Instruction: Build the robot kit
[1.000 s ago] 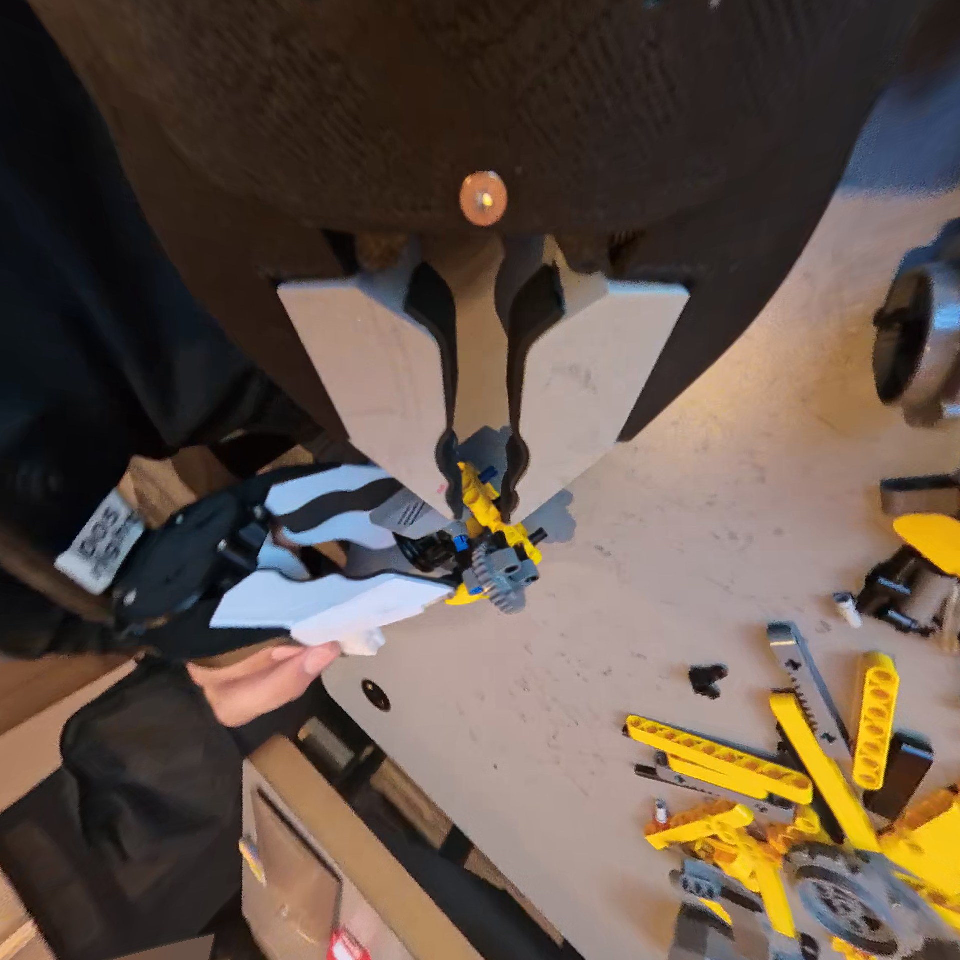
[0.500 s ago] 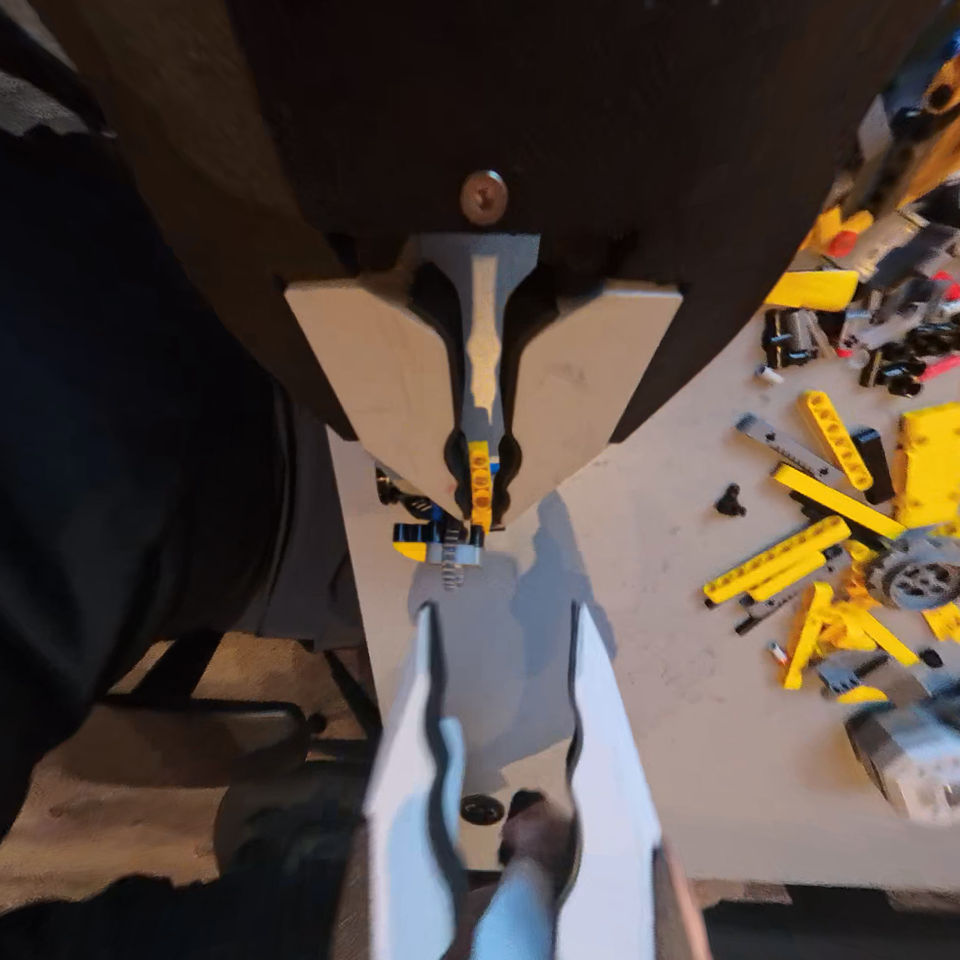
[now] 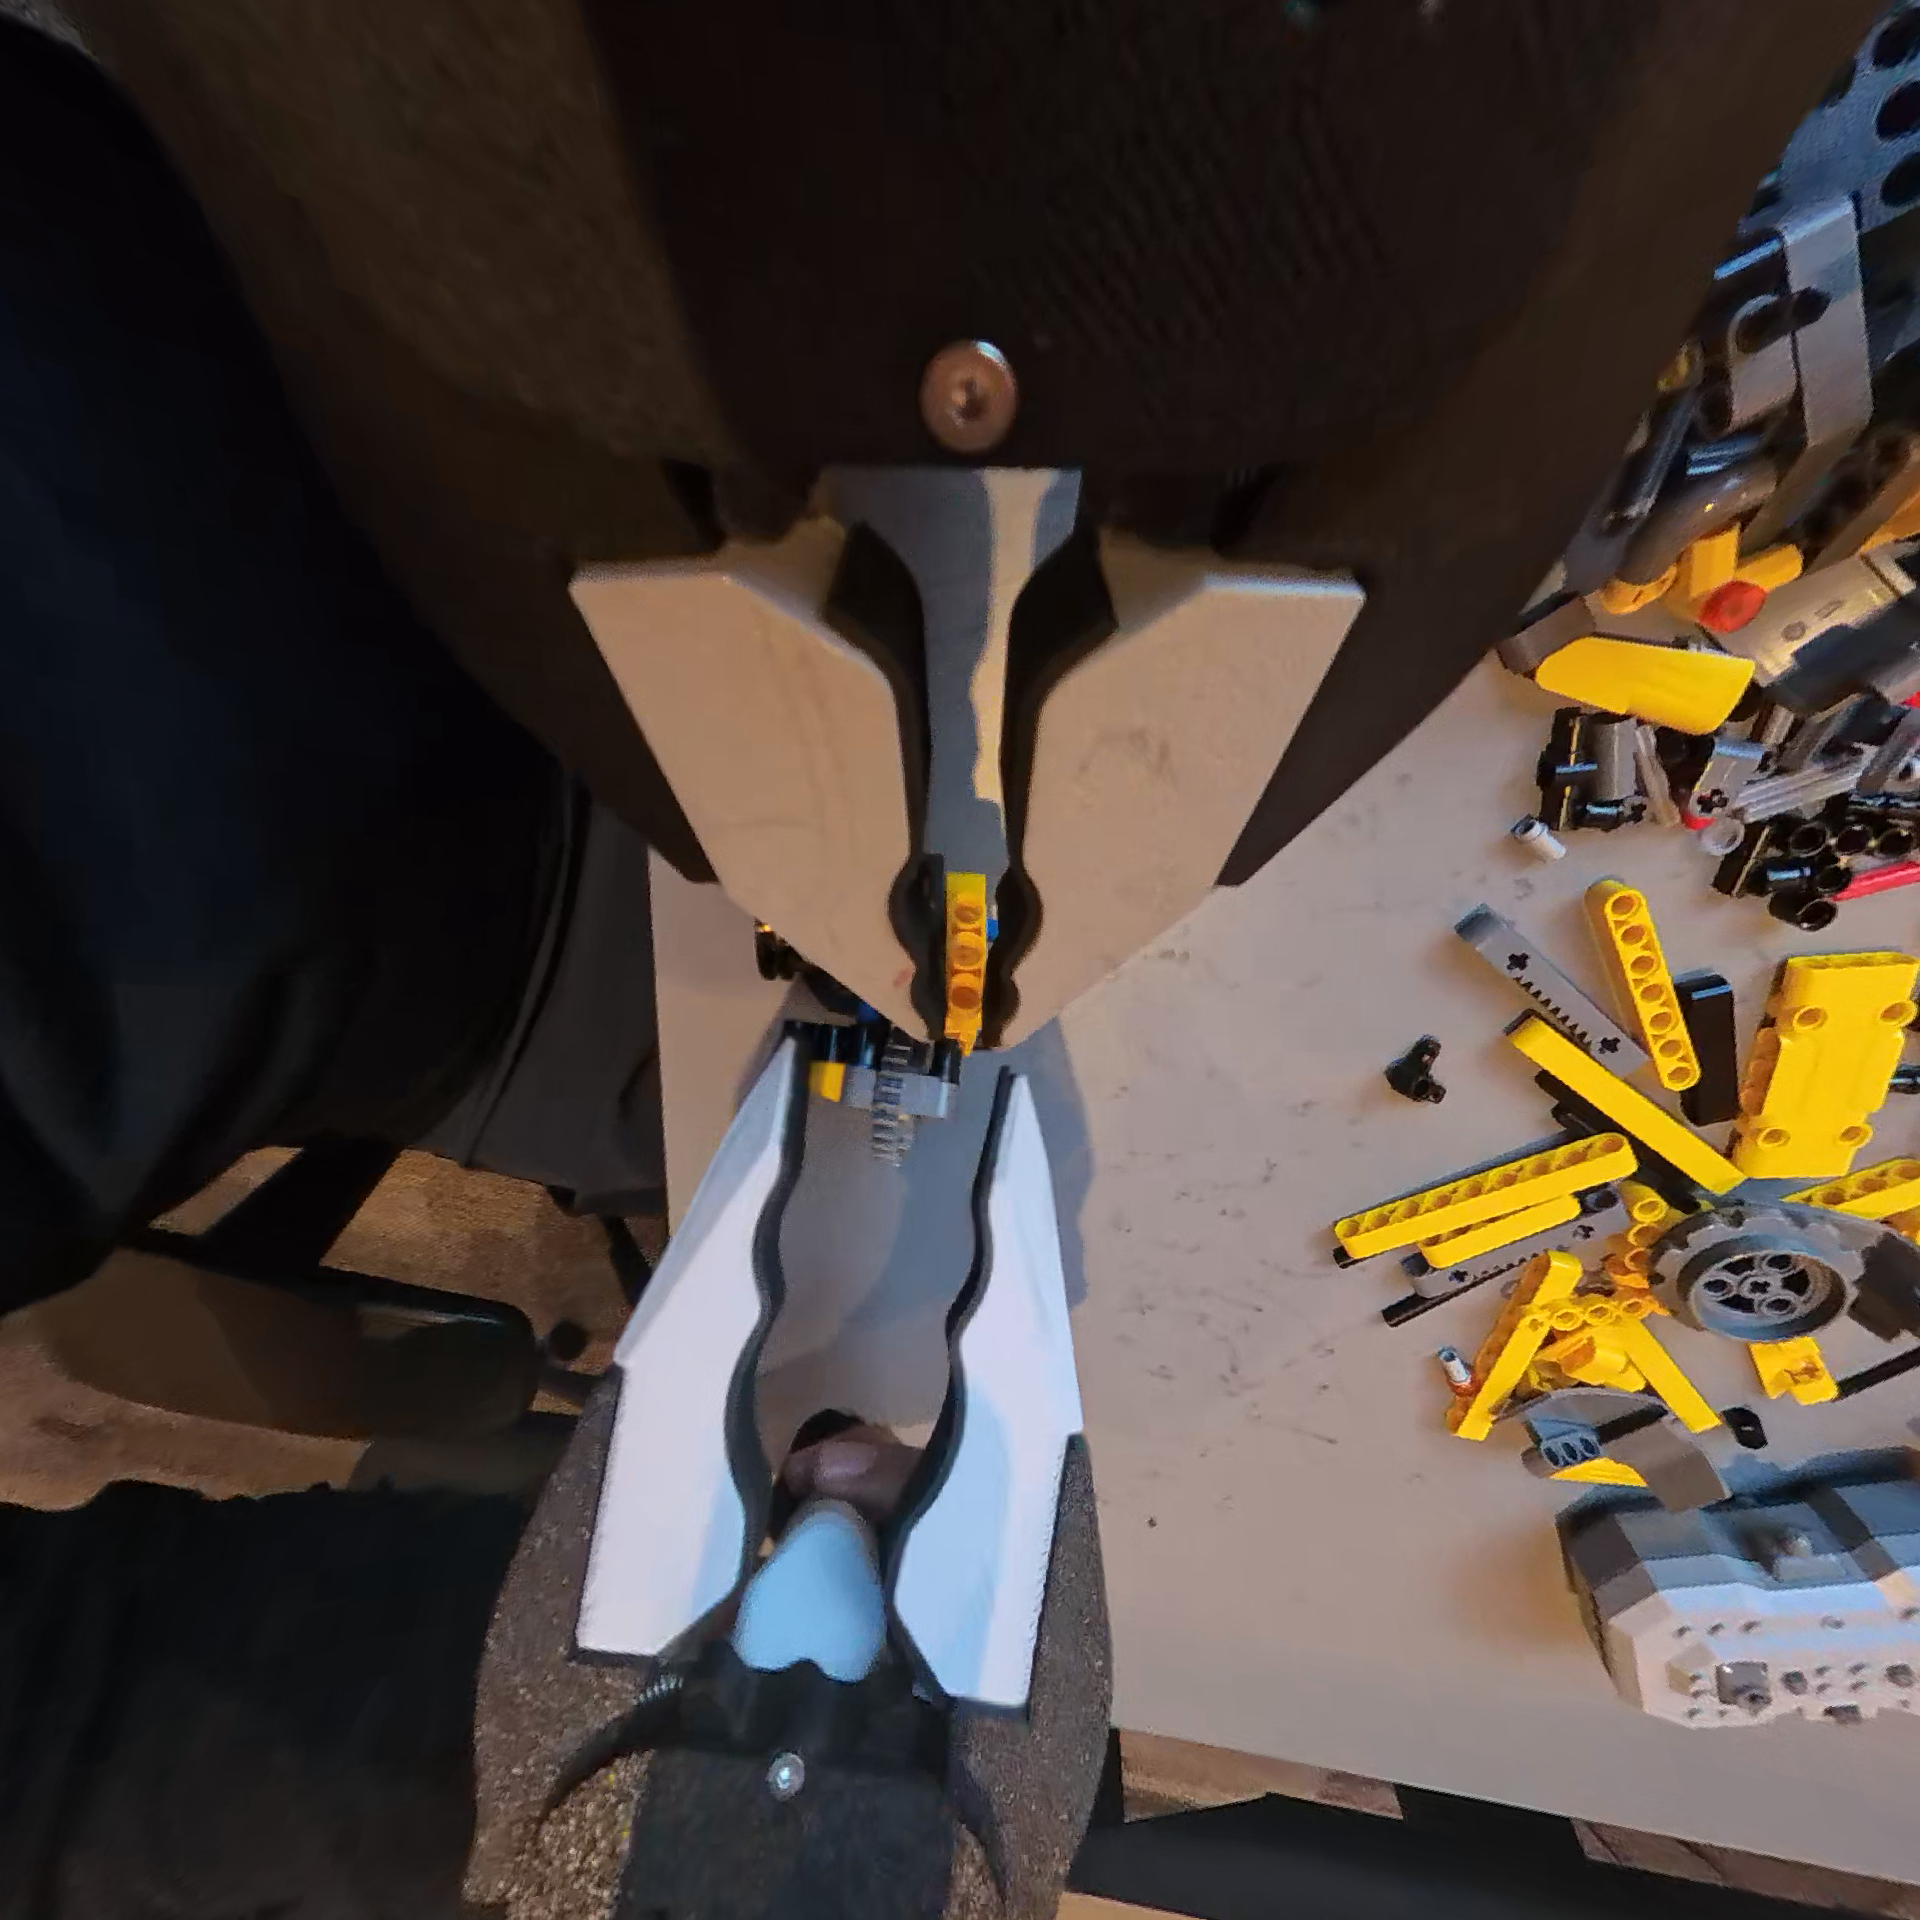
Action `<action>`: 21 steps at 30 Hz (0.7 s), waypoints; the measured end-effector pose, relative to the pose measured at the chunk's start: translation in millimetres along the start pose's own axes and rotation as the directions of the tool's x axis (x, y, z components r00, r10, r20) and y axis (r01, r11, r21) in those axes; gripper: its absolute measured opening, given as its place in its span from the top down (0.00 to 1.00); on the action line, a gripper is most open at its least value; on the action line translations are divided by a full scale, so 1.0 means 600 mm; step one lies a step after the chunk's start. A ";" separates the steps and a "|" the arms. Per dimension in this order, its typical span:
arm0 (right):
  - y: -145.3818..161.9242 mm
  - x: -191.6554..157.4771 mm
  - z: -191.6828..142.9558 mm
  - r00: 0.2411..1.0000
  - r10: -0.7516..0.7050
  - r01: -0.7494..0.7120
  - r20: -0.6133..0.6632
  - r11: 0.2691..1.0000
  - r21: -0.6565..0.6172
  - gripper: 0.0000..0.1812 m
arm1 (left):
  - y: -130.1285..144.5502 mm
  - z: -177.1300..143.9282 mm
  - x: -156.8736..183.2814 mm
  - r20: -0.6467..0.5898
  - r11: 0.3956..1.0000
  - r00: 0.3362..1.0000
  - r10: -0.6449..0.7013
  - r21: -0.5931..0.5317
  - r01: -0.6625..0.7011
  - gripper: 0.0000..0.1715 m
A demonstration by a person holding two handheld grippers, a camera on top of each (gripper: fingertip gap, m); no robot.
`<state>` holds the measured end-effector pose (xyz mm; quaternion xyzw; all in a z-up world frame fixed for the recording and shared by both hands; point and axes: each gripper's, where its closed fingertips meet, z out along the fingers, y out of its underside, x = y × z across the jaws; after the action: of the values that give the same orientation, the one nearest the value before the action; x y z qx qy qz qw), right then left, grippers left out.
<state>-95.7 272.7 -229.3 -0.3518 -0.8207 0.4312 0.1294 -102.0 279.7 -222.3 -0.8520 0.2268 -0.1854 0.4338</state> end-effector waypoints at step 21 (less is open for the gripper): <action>-0.004 -0.016 0.017 0.999 -0.046 0.046 -0.005 0.999 -0.018 0.87 | 0.045 -0.001 0.017 -0.043 0.978 0.999 0.031 -0.206 -0.040 0.96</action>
<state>-95.1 258.6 -232.8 -0.3349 -0.8321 0.4200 0.1384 -100.1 259.4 -242.9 -0.8844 0.2686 -0.1700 0.3417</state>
